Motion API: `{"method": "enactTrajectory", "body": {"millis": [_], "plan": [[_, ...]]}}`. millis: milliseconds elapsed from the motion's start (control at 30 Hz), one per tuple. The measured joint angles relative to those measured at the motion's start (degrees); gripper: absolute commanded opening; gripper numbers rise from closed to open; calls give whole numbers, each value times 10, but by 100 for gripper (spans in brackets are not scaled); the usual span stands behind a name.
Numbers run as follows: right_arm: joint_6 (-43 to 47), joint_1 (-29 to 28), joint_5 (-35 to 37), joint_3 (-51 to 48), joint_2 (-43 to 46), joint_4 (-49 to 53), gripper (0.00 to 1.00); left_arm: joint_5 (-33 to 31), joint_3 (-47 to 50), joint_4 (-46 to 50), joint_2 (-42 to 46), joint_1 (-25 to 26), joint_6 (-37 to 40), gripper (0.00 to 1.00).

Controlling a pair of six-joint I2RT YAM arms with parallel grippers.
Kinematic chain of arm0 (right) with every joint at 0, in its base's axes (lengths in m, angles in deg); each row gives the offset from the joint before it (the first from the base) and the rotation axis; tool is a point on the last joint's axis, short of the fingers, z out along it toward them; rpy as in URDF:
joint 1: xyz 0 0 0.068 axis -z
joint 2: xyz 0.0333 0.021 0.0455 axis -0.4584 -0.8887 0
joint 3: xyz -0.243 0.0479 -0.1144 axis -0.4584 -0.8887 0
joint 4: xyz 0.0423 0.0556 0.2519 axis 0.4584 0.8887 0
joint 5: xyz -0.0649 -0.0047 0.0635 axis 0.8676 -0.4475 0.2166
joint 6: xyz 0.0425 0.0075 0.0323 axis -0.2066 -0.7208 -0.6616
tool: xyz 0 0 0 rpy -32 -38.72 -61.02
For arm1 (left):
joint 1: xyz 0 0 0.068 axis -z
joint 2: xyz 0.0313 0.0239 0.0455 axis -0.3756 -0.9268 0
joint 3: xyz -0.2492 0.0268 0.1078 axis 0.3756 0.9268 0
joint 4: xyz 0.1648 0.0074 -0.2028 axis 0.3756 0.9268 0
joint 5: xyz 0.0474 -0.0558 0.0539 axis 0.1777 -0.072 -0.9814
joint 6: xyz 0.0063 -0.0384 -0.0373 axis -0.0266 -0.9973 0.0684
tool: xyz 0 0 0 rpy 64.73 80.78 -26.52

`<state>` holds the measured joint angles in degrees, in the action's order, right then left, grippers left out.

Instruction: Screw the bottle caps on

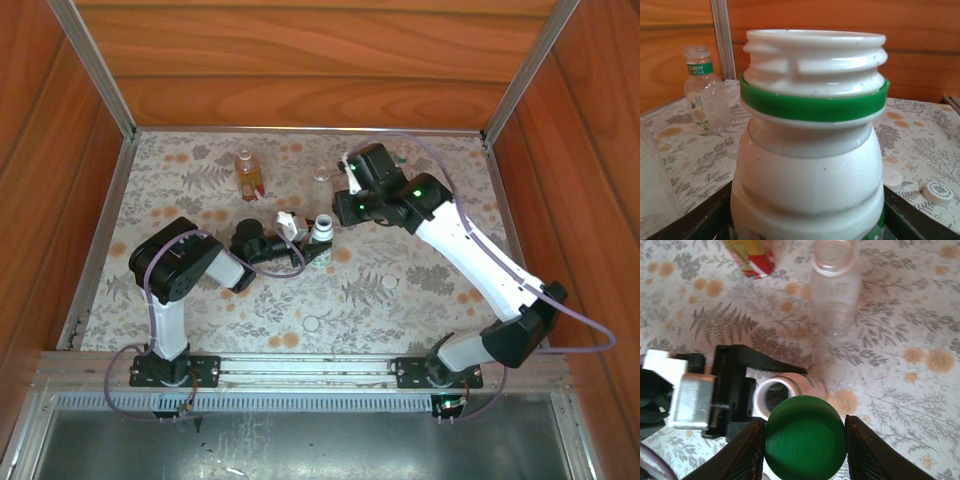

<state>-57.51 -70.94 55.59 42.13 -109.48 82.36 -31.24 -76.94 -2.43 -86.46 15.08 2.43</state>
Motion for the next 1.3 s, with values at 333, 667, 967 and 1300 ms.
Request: {"method": "enactTrajectory", "body": {"millis": [333,667,967,1300], "plan": [[21,-22,-4,52,-82,41,44,0,0,0,0,0,0,60],[30,-22,-6,58,-108,54,44,3,0,0,0,0,0,59],[37,-22,-11,68,-132,54,44,4,0,0,0,0,1,59],[54,-33,-16,76,-140,62,44,5,0,0,0,0,1,58]]}}
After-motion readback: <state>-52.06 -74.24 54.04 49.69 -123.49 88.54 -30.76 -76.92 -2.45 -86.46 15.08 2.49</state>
